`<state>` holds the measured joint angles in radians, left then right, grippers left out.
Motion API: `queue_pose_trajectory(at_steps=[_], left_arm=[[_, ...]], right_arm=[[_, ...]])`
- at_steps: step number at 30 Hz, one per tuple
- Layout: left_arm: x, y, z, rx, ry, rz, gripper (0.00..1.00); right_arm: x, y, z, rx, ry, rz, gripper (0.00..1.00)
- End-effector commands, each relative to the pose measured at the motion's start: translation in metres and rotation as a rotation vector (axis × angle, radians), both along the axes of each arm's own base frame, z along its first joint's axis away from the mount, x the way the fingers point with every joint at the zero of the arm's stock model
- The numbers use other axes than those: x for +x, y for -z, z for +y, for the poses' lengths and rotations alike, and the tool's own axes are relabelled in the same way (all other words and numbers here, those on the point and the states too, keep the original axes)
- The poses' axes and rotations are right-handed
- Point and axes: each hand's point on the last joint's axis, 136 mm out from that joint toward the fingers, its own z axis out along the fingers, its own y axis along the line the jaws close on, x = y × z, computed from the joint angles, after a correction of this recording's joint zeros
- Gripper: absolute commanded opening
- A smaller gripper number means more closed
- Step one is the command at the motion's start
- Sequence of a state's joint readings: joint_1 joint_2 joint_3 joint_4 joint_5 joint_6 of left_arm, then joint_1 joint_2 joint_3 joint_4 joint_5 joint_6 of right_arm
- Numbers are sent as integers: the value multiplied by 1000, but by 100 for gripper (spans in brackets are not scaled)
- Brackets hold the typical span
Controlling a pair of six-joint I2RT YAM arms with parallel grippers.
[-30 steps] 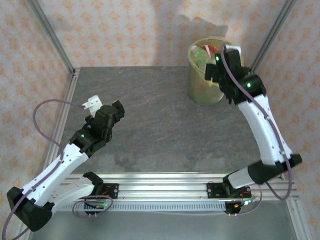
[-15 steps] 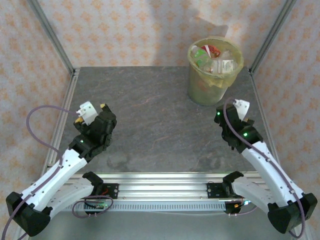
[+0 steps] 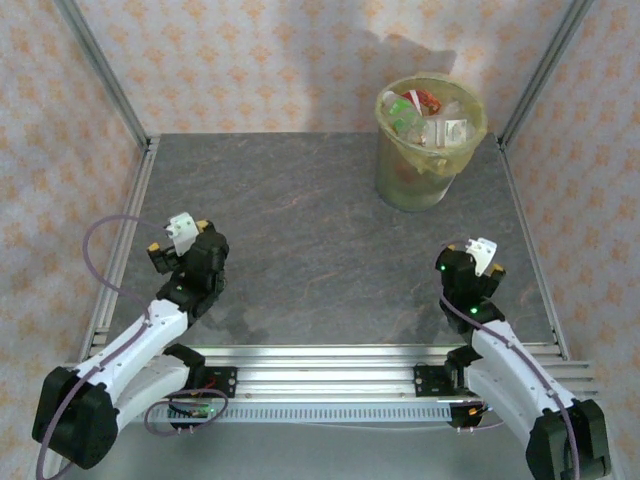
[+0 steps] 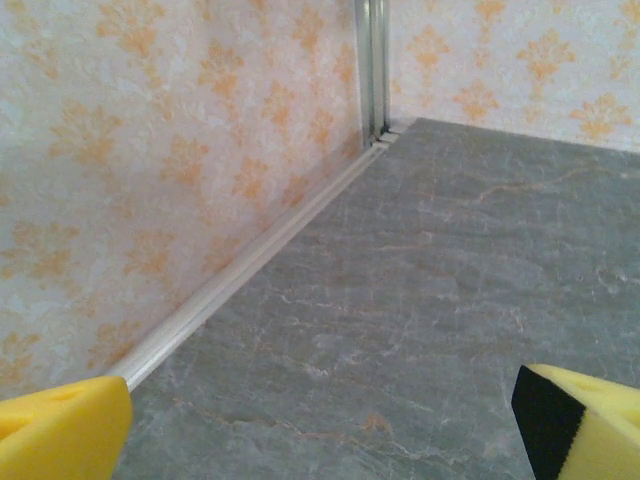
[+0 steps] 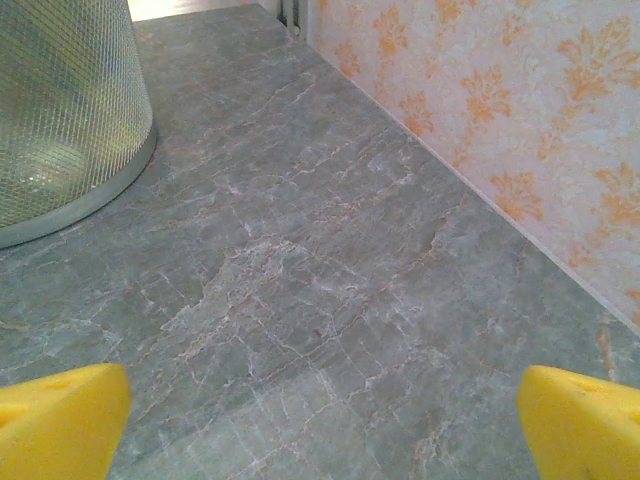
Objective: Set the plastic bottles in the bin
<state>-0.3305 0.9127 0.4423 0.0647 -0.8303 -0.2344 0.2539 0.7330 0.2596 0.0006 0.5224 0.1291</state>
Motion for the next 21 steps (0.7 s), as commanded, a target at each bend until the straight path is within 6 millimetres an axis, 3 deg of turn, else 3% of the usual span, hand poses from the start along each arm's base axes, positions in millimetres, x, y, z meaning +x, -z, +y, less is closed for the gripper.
queue_pose_trajectory(at_steps=[1, 14, 21], left_arm=[[15, -17, -2, -12, 61, -112, 99], [48, 44, -7, 55, 139, 34, 96], [61, 48, -10, 62, 158, 44, 95]], right_arm=[[18, -21, 3, 2, -39, -149, 99], [54, -9, -2, 23, -117, -158, 99], [72, -8, 4, 34, -152, -163, 99]])
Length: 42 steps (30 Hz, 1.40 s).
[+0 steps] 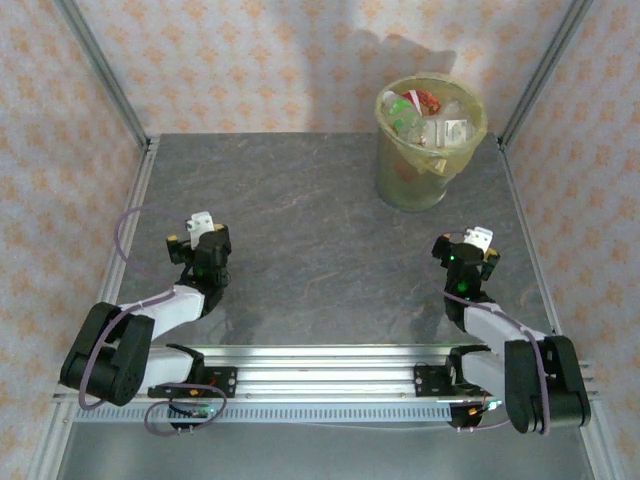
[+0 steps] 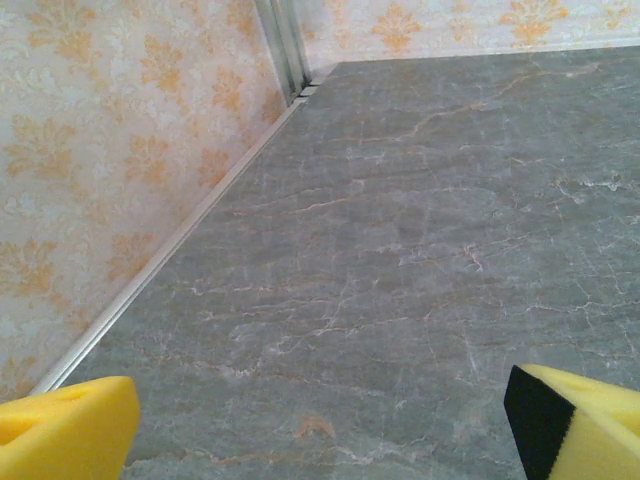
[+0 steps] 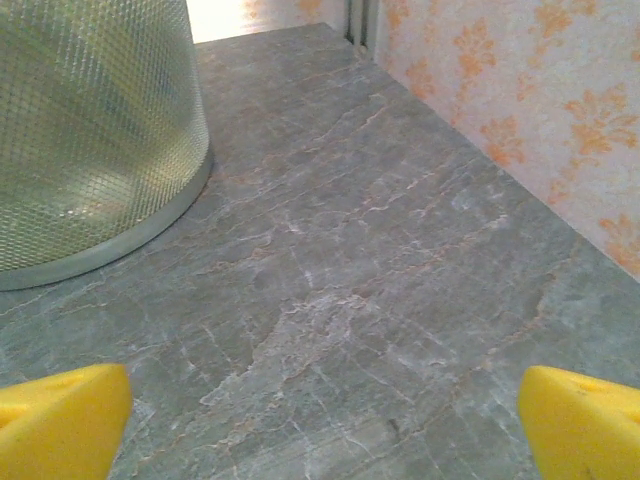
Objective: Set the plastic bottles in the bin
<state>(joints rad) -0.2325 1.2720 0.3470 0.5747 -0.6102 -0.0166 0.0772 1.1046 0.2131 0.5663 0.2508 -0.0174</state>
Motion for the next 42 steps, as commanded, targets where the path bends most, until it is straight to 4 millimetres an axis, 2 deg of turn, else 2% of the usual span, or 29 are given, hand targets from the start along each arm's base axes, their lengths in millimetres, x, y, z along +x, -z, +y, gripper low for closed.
queue_pose_trajectory(at_steps=[1, 6, 7, 11, 21, 25, 30, 34, 42], left_arm=[[12, -14, 0, 4, 4, -61, 95], [24, -8, -2, -23, 32, -84, 96], [27, -6, -3, -22, 34, -82, 96], [36, 2, -4, -32, 54, -50, 96], [42, 8, -6, -70, 108, -34, 96], [46, 18, -2, -111, 121, -30, 96], [45, 23, 1, -126, 120, -29, 96], [46, 23, 1, -129, 123, -28, 100], [46, 22, 4, -134, 109, -33, 100]], right_arm=[[19, -26, 5, 15, -32, -102, 99], [27, -30, 8, 29, -51, -125, 99], [29, -24, 8, 34, -59, -111, 99], [37, -23, 7, 66, -81, -134, 99], [58, -2, 17, 85, -161, -102, 99], [65, 10, 22, 85, -190, -88, 99], [69, 12, 22, 87, -189, -43, 99], [74, 15, 12, 87, -128, -10, 99], [74, 15, 13, 88, -131, -10, 99]])
